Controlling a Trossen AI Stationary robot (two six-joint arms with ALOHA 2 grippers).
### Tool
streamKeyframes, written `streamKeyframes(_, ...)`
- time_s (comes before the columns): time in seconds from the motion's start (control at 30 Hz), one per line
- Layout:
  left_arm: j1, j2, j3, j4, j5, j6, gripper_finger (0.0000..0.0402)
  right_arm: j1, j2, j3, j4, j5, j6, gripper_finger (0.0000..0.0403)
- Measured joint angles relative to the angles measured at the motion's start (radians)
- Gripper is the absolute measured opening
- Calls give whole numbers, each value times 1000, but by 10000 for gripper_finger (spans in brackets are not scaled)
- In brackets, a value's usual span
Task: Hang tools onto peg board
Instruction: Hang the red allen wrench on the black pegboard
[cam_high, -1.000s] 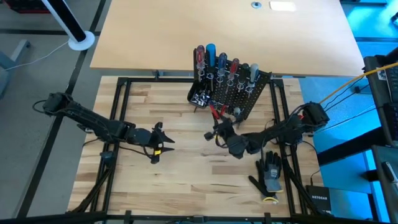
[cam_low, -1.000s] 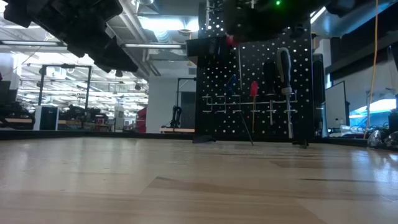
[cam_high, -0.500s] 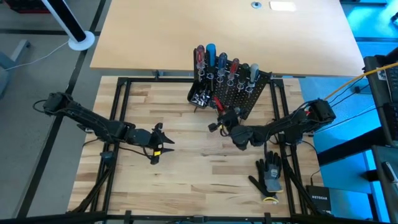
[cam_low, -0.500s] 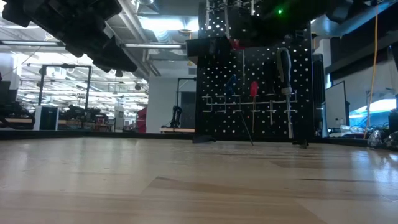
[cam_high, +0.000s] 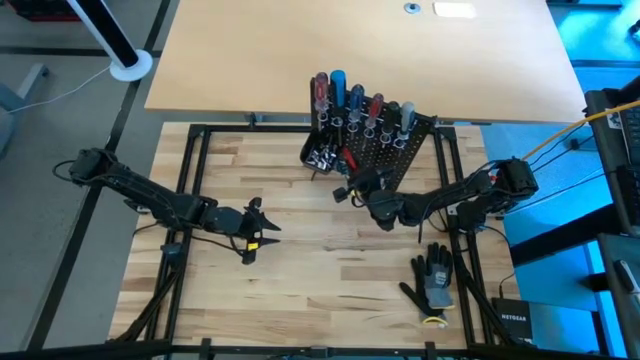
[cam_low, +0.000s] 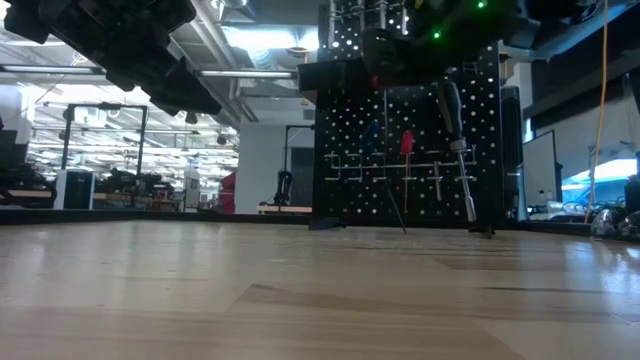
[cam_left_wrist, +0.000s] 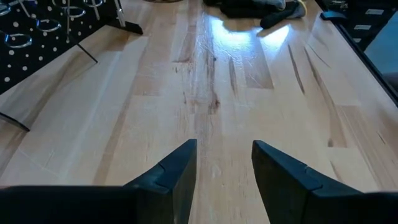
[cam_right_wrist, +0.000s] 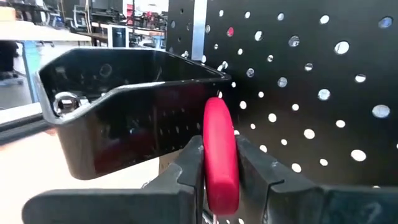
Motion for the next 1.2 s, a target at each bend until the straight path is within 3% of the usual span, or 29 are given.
streamKeyframes(0.27,0,0,0,0,0,0,145,3,0,5,52,-50,1,62)
streamKeyframes(1.2,0,0,0,4,-1,-3,145,-25,19,-14,-5,-68,99,63)
